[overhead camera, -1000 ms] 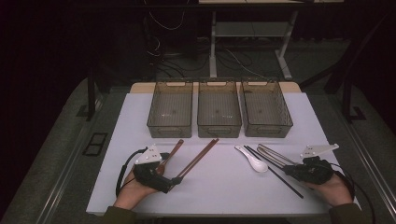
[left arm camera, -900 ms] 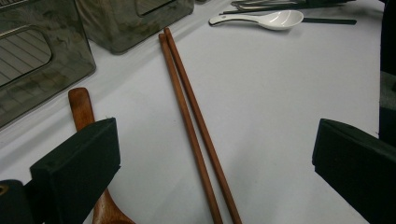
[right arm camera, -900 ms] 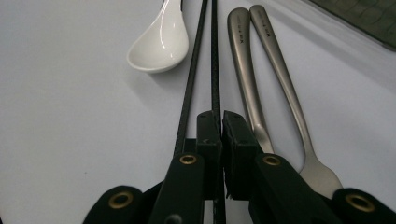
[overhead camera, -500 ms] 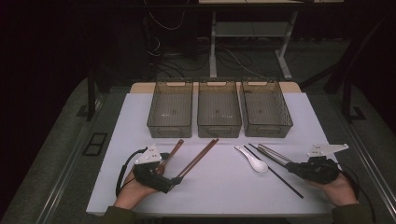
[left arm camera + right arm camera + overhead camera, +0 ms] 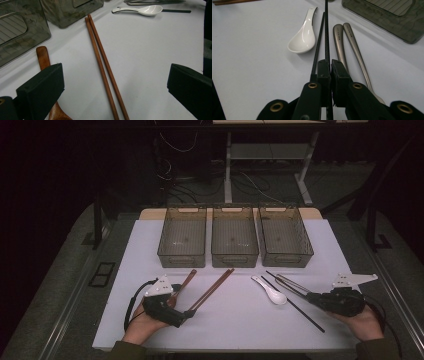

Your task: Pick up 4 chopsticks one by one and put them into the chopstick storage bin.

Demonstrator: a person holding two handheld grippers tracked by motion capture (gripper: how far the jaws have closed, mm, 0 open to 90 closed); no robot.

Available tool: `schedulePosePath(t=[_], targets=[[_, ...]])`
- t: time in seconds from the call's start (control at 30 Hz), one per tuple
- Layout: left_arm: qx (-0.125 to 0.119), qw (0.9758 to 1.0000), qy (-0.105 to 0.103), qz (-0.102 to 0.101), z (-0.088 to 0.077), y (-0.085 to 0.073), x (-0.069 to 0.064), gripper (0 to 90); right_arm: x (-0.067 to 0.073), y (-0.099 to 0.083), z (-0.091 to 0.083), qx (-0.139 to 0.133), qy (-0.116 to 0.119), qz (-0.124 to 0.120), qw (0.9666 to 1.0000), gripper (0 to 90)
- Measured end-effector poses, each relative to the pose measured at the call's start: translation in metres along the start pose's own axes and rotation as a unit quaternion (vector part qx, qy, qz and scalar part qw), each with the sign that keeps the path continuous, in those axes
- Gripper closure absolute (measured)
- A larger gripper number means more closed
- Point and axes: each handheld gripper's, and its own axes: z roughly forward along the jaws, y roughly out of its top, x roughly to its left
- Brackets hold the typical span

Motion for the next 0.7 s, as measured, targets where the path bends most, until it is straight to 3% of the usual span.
schedulePosePath(t=[0.7], targets=[[-0.002,1.0,0.002,-0.004,0.0,-0.001,0.0,0.3,0.001,0.014,-0.009,-0.037,0.008,-0.006,0.9993,85.7]])
